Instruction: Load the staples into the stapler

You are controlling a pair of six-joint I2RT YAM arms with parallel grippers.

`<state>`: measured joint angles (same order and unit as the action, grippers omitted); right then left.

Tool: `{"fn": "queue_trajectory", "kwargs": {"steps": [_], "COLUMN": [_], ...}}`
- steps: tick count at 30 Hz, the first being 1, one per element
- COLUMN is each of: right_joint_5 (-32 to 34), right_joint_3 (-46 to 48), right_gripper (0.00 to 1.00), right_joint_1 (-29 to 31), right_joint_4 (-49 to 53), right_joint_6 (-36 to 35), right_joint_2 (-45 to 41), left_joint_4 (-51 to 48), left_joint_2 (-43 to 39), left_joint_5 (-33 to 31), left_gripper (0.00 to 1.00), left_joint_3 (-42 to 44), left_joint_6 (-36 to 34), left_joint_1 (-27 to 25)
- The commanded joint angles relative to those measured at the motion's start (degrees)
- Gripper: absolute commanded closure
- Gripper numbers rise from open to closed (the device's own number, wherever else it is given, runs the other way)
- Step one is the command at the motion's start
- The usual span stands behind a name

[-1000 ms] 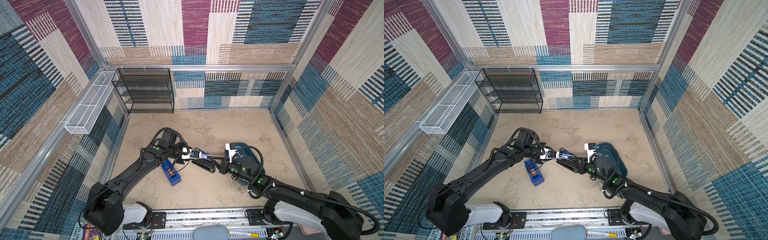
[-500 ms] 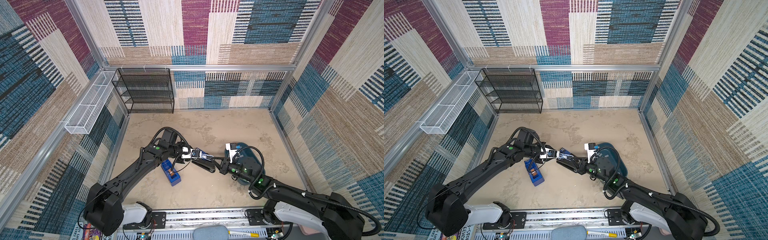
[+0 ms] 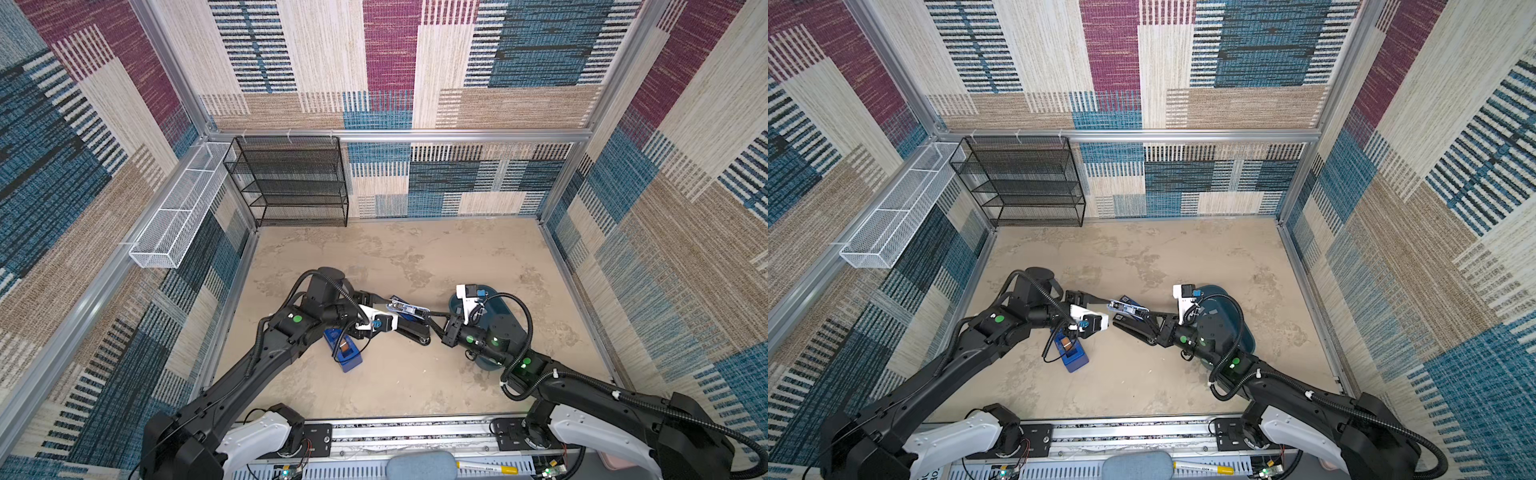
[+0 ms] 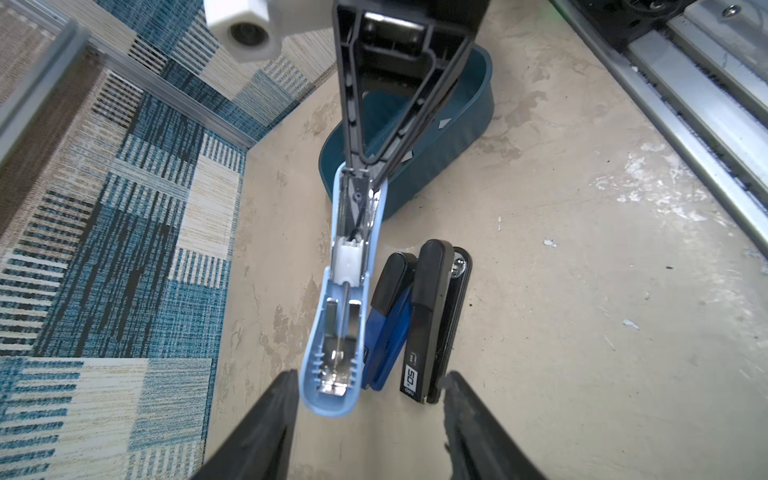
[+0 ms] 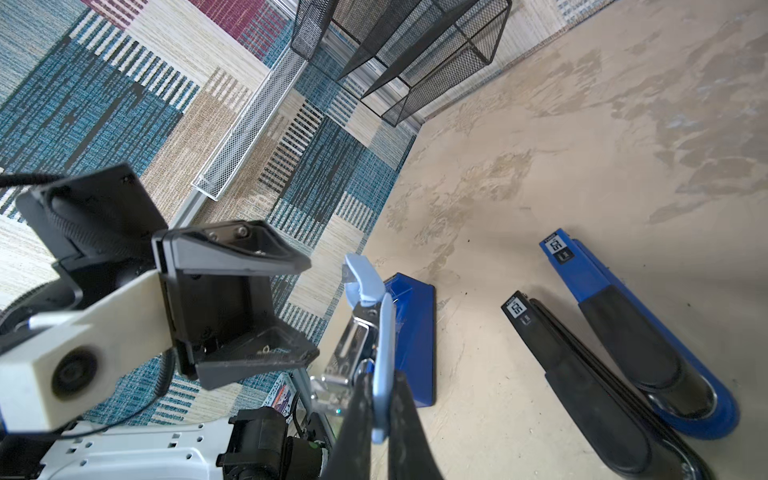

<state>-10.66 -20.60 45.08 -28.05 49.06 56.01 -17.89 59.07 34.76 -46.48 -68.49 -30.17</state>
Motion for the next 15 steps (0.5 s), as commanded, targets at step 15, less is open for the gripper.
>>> {"fn": "queue_trajectory", "kwargs": {"steps": [15], "right_joint_5": [-2.9], "right_joint_3": [-1.8], "right_gripper": [1.00], "right_joint_1": [0.3], "right_joint_4": [-8.6], "right_joint_6": [2.3], "right_joint_2": [6.9], "left_joint_4": [-3.0], "left_joint_2": [7.4], "left_joint_5": [-9.1], "left_gripper": [0.42], "left_joint_3": [-7.1], "left_joint_6": [-1.5], "left_joint_1": [-9.4]}}
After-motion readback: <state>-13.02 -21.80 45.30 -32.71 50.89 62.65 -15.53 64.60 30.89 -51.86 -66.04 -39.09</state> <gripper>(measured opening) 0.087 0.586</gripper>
